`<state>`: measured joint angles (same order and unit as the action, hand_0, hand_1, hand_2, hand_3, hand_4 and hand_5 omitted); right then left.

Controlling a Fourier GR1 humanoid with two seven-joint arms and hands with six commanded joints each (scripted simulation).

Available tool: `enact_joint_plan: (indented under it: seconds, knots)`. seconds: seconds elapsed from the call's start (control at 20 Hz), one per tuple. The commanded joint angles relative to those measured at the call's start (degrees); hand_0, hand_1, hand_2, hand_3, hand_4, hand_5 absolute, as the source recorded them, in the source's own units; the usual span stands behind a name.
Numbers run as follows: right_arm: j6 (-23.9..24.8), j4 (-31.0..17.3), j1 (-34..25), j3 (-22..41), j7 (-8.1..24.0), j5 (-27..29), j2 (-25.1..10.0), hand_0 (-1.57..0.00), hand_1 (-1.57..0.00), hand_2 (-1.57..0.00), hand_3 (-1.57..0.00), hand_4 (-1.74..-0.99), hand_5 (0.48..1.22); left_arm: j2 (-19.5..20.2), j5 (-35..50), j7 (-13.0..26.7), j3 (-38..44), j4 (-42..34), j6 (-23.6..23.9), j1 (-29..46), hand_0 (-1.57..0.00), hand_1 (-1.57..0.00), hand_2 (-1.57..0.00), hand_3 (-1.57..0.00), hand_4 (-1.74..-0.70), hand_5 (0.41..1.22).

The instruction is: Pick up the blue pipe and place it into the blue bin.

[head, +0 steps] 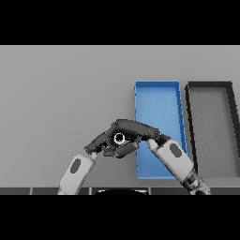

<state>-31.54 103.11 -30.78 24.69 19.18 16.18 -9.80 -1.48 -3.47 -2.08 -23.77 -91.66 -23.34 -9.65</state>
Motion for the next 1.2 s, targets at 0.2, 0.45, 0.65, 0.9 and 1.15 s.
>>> enact_joint_plan:
  seconds: [0.2,0.45,0.65,0.9,1.15]
  knots:
    - [-0.8,0.02,0.94,0.29,-7.02,-3.74,-0.45,-1.47,-1.47,-1.47,-1.43,-1.481,1.077,-0.67,-1.55,0.87,0.62,0.34,-0.57,-0.69,-1.57,-1.57,-1.55,-1.4,-1.73,1.221]
    - [0.28,0.81,2.34,-0.16,-1.84,-0.12,2.29,-1.54,-1.54,-1.54,-1.52,-1.493,1.174,-1.04,-2.28,0.23,0.81,-0.15,-0.06,0.16,-1.57,-1.57,-1.56,-1.42,-1.73,1.221]
    - [1.51,1.85,2.94,-0.37,-0.34,-1.54,4.21,-1.56,-1.56,-1.56,-1.55,-1.496,1.202,-0.82,-3.99,-1.04,1.06,-0.42,-0.58,-0.02,-1.18,-1.09,-1.07,-0.84,-1.51,1.221]
    - [0.44,2.39,4.1,-1.37,1.14,-2.57,5.45,-1.57,-1.57,-1.57,-1.56,-1.498,1.215,-0.16,-6.81,-0.3,1.87,0.03,-5.7,-0.06,-0.38,-0.36,-0.35,-0.27,-1.13,1.063]
    - [0.18,2.48,4.36,-2.12,-0.56,-4.92,7.11,-1.57,-1.57,-1.57,-1.57,-1.499,1.219,-0.04,-6.93,3.29,2.99,1.24,-5.54,-0.38,-0.13,-0.12,-0.11,-0.09,-0.99,0.729]
